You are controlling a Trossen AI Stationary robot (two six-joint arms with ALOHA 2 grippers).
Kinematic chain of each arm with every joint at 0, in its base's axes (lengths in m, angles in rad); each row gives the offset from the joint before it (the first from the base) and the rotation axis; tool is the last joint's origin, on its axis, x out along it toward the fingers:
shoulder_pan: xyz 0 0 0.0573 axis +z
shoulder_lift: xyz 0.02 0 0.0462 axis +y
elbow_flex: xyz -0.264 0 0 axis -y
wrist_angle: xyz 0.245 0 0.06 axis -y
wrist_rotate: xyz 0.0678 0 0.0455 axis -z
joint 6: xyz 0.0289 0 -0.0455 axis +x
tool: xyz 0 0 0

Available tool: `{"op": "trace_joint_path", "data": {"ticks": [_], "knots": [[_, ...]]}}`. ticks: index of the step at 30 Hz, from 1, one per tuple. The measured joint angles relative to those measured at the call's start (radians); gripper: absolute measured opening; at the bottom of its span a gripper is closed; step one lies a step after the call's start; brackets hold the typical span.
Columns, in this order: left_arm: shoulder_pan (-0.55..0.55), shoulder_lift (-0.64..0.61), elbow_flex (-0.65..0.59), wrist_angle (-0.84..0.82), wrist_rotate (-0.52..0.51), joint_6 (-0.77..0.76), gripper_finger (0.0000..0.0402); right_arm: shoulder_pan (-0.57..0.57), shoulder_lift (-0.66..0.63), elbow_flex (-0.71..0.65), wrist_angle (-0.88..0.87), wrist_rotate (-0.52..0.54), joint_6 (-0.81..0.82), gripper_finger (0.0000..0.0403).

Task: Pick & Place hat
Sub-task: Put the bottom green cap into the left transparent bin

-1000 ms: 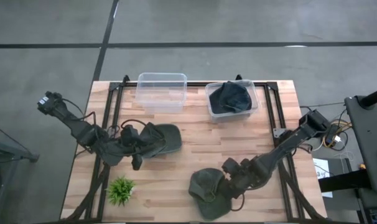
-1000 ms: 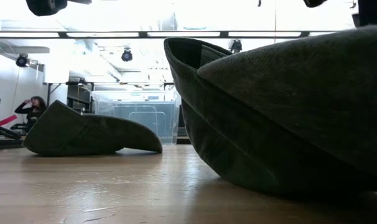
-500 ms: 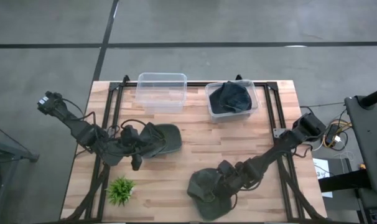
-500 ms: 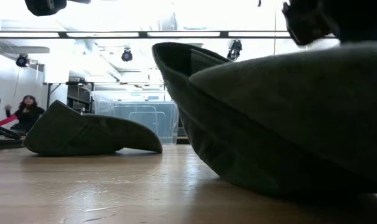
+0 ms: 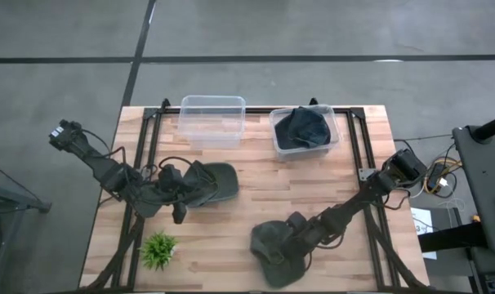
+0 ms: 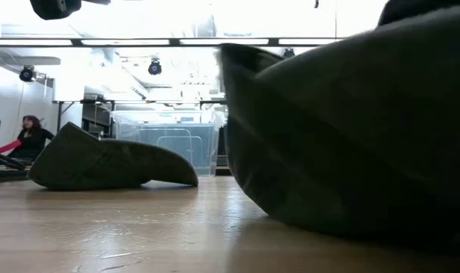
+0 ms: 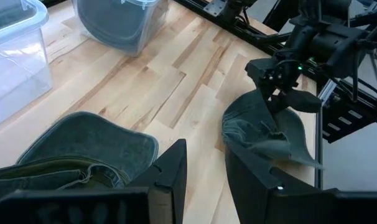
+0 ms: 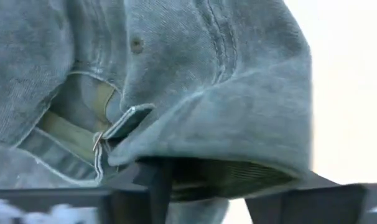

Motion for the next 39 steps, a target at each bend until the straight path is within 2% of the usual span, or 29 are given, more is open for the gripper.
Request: {"op": "trace_joint_path", "data": {"ticks": [7, 9, 14, 19, 30, 34, 39], "knots": [[0.0, 0.0, -0.001, -0.021, 0.0, 0.003, 0.0103, 0.0, -0.001, -0.009, 0.004, 0.002, -0.007, 0.0036], [0.0, 0.0, -0.001, -0.021, 0.0, 0.003, 0.0103, -0.001, -0.002, -0.001, 0.007, 0.004, -0.021, 0.0017], [0.0, 0.0, -0.002, -0.021, 0.0, 0.003, 0.0103, 0.0, -0.017, 0.013, 0.003, 0.016, -0.024, 0.0011], [0.0, 0.0, -0.002, -0.02, -0.001, 0.001, 0.0103, 0.0, -0.064, 0.036, 0.001, 0.088, -0.027, 0.001], [0.0, 0.0, -0.002, -0.019, 0.001, -0.012, 0.0103, -0.003, -0.267, 0.079, -0.001, 0.407, -0.05, 0.0009], [0.0, 0.0, -0.002, -0.017, 0.002, -0.024, 0.0103, -0.013, -0.324, 0.112, -0.021, 0.496, -0.117, 0.0009], [0.0, 0.0, -0.003, -0.014, 0.002, -0.055, 0.0103, -0.054, -0.358, 0.175, -0.037, 0.552, -0.266, 0.0009]]}}
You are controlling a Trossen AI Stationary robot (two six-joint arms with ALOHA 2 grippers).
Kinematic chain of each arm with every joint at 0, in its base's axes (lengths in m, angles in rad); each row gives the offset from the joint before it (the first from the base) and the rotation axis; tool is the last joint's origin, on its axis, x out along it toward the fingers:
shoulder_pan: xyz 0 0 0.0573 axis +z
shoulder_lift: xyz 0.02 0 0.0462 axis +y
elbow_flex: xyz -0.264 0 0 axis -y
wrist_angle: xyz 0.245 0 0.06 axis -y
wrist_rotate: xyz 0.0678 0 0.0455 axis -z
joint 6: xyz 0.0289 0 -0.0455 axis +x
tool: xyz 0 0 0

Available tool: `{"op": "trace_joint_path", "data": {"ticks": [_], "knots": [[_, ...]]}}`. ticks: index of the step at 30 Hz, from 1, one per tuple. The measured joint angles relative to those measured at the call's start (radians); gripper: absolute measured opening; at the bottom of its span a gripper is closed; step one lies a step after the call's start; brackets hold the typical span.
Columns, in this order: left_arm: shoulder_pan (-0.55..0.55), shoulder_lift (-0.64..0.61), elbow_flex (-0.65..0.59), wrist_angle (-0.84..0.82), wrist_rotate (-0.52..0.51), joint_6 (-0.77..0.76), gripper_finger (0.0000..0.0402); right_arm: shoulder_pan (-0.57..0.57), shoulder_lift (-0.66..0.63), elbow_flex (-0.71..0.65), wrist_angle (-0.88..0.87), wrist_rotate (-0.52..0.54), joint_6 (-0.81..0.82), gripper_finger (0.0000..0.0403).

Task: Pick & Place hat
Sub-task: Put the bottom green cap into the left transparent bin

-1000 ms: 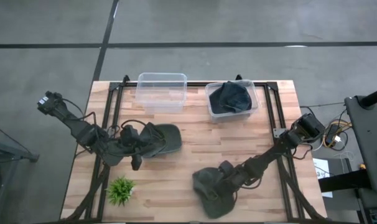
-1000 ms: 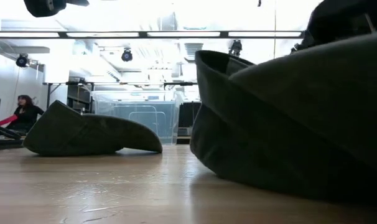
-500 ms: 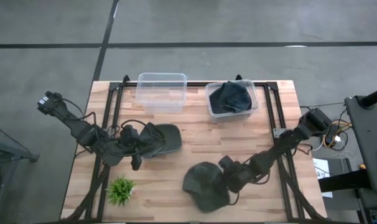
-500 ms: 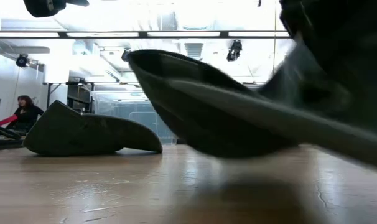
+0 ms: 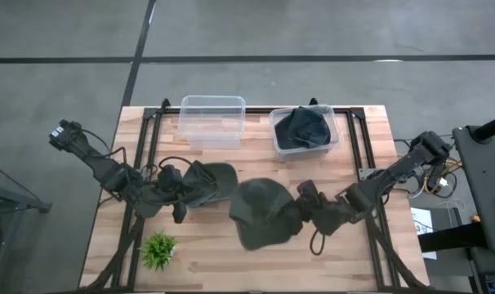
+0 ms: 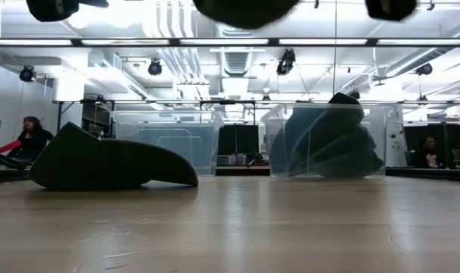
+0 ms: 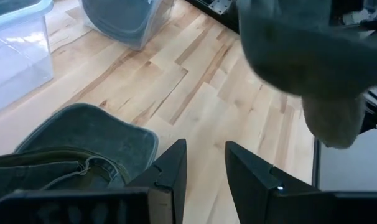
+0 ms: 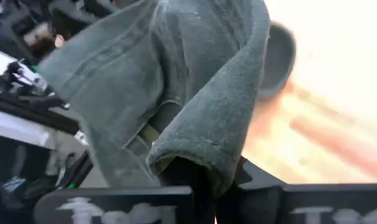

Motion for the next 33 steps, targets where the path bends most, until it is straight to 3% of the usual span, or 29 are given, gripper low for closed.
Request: {"op": "trace_joint_path", "data": {"ticks": [5, 15, 26, 33], "knots": [[0.0, 0.0, 0.0, 0.005, 0.0, -0.005, 0.0103, -0.088, -0.002, 0.104, -0.091, -0.011, -0.184, 0.0009], [0.0, 0.0, 0.0, 0.057, -0.015, -0.009, 0.0103, -0.279, 0.003, 0.323, -0.286, -0.164, -0.531, 0.0008], [0.001, 0.0, 0.0, 0.058, -0.257, 0.04, 0.0103, -0.514, 0.004, 0.489, -0.411, -0.412, -0.869, 0.0008], [0.005, -0.055, 0.0, 0.032, -0.336, 0.124, 0.0103, -0.64, 0.012, 0.533, -0.414, -0.581, -0.987, 0.0008]]}}
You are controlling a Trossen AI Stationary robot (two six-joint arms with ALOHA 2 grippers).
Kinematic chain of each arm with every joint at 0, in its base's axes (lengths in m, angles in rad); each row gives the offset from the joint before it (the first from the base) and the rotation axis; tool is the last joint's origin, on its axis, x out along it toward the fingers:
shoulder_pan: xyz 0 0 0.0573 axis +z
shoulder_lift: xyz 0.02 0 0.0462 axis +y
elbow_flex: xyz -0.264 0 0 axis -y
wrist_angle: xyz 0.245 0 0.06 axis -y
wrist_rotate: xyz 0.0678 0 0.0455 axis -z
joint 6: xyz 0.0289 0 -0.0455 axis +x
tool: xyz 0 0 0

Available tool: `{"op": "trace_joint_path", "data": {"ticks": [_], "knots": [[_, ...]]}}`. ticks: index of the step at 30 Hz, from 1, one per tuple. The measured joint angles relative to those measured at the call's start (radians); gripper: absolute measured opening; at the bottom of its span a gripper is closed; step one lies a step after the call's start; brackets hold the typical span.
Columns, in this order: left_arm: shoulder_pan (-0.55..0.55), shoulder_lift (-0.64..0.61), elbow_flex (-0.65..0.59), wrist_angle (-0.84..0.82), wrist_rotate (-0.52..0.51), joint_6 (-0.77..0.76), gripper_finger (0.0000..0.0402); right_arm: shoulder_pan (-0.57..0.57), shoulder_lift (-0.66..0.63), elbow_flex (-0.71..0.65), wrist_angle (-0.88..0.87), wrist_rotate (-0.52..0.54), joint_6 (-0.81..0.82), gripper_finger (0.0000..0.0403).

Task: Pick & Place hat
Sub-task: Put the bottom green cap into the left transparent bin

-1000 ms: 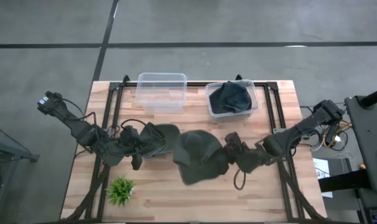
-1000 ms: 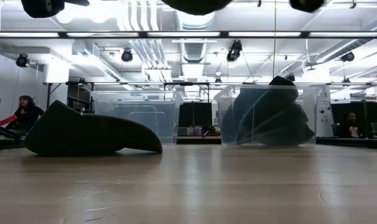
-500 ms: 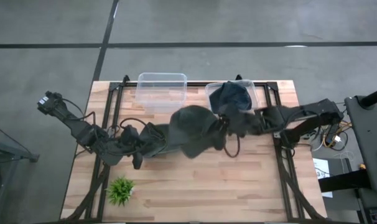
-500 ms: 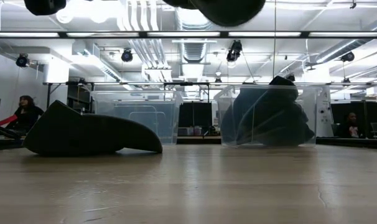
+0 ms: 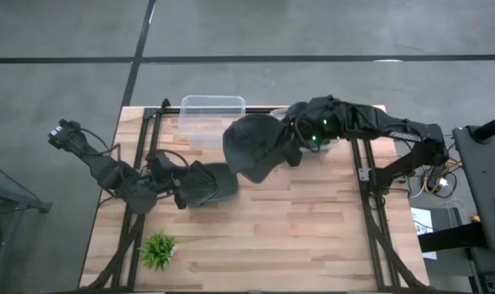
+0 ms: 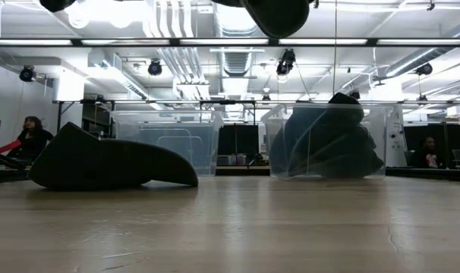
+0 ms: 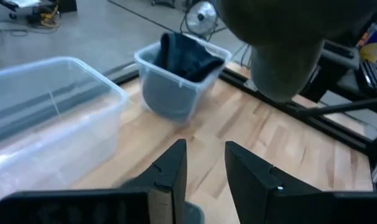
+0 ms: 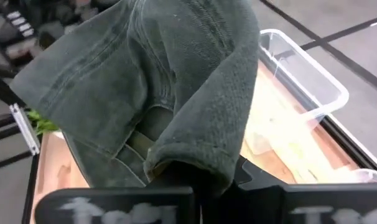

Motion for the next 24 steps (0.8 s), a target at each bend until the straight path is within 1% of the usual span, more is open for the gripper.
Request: {"op": "trace_joint_path", "data": {"ticks": [3, 8, 12, 14, 17, 19, 24], "knots": [[0.004, -0.055, -0.002, -0.024, -0.015, 0.022, 0.0103, -0.039, 0.009, 0.006, -0.001, -0.05, -0.045, 0.0008], [0.022, -0.149, -0.026, -0.022, -0.023, 0.096, 0.0103, -0.087, 0.035, 0.032, 0.005, -0.055, -0.084, 0.0008], [0.05, -0.185, -0.032, -0.009, -0.027, 0.144, 0.0103, -0.112, 0.085, 0.073, 0.063, -0.056, -0.096, 0.0008], [0.063, -0.186, -0.032, 0.018, -0.072, 0.173, 0.0103, -0.12, 0.124, 0.104, 0.116, -0.056, -0.104, 0.0008], [0.074, -0.182, -0.032, 0.049, -0.167, 0.218, 0.0103, -0.129, 0.193, 0.166, 0.185, -0.056, -0.106, 0.0008], [0.077, -0.181, -0.032, 0.054, -0.211, 0.237, 0.0103, -0.134, 0.251, 0.224, 0.206, -0.047, -0.112, 0.0008], [0.077, -0.18, -0.032, 0.06, -0.22, 0.232, 0.0103, -0.144, 0.4, 0.4, 0.205, 0.017, -0.142, 0.0008]]}}
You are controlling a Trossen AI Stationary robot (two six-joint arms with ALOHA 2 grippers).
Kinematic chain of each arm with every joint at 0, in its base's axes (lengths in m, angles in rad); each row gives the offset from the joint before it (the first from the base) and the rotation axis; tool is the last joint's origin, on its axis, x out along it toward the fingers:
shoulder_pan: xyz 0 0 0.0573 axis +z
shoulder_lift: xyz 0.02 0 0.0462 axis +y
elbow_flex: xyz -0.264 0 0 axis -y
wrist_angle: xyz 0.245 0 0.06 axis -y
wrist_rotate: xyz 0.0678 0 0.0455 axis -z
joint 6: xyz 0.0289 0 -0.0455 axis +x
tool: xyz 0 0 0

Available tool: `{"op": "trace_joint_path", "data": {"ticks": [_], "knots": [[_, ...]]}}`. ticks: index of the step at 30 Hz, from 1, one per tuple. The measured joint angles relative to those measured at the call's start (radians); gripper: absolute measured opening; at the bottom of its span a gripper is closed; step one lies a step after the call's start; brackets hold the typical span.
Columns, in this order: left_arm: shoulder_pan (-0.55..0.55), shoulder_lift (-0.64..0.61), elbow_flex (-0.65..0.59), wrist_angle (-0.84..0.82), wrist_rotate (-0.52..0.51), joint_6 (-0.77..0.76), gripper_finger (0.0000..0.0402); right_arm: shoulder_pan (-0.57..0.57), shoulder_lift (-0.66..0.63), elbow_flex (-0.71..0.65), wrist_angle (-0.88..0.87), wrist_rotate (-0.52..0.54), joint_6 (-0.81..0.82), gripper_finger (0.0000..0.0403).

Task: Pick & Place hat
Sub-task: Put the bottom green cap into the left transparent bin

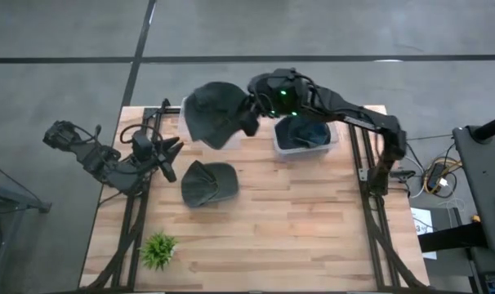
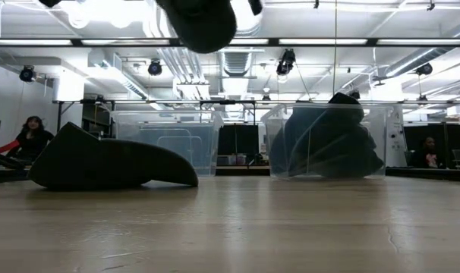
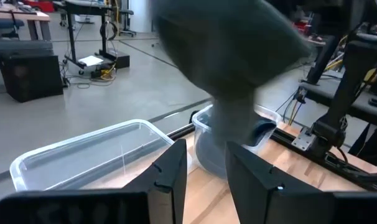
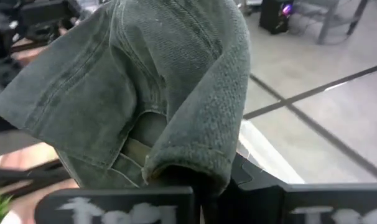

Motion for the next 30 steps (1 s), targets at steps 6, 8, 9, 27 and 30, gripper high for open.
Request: {"op": "trace_joint_path", "data": {"ticks": [6, 8, 9, 27, 30], "knots": [[0.0, 0.001, 0.0, 0.017, 0.001, -0.013, 0.0103, -0.004, 0.128, 0.181, -0.007, 0.017, -0.022, 0.0008], [0.0, 0.001, 0.0, 0.03, 0.001, -0.01, 0.0103, -0.005, 0.155, 0.228, -0.026, 0.017, -0.025, 0.0008], [0.0, 0.001, 0.0, 0.037, 0.0, -0.006, 0.0103, -0.005, 0.167, 0.252, -0.032, 0.016, -0.03, 0.0008], [0.004, 0.069, 0.0, 0.071, -0.166, -0.022, 0.0103, -0.081, 0.179, 0.298, -0.061, -0.088, -0.206, 0.0008], [0.004, 0.069, 0.0, 0.071, -0.177, -0.023, 0.0103, -0.122, 0.192, 0.298, -0.059, -0.175, -0.219, 0.0008]]}}
